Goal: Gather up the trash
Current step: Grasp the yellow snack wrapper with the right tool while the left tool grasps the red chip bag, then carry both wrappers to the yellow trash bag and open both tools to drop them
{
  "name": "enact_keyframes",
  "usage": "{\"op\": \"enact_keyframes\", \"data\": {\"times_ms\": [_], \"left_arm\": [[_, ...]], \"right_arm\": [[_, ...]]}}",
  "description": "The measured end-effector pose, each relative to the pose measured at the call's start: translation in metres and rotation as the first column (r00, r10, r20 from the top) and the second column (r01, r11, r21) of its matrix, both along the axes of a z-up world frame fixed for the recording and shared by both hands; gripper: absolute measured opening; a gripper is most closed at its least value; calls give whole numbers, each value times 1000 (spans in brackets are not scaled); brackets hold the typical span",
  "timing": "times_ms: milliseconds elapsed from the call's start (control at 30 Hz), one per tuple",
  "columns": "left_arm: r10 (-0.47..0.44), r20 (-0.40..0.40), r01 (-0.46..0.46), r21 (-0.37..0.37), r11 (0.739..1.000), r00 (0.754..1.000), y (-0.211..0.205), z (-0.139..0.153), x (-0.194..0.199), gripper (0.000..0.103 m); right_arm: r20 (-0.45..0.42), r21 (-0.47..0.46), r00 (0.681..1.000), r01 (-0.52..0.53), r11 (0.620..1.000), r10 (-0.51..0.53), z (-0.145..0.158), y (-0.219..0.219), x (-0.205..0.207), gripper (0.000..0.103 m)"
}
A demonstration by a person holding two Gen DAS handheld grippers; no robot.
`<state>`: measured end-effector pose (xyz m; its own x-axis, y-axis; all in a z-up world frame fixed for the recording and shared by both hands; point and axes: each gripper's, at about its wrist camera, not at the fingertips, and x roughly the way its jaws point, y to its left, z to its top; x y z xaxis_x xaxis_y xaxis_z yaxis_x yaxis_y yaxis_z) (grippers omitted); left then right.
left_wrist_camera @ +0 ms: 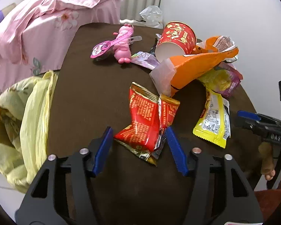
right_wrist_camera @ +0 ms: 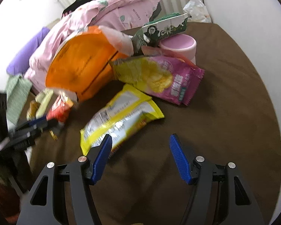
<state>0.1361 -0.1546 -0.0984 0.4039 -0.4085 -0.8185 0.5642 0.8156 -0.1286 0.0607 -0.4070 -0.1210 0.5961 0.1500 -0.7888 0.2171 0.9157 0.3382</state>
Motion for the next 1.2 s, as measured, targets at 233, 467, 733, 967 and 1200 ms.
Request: {"op": "enact_keyframes", "data": {"times_ms": [233, 467, 733, 967, 1200], "left_arm": [[70, -43, -72, -29, 997, 997, 34, 7, -24, 45], [25, 6, -24, -81, 996, 1000, 49, 20, -37, 51], [-77, 59, 82, -83, 993, 995, 20, 24, 14, 53], [-180, -38, 178, -55, 983, 983, -4, 8, 25, 53], [-211, -75, 210, -25, 977, 975, 4, 5, -19, 58]], "right_arm": [[6, 13, 1000, 1, 1000, -1, -8, 14, 38, 61], [56, -51, 974, -215, 975, 217, -3, 54, 58, 26], [85, -115, 960, -257, 959, 268, 9, 62, 27, 21], [124, -143, 969, -195, 970, 213, 31, 38, -10, 21], [137, -139, 970, -182, 973, 201, 30, 30, -12, 21]]}}
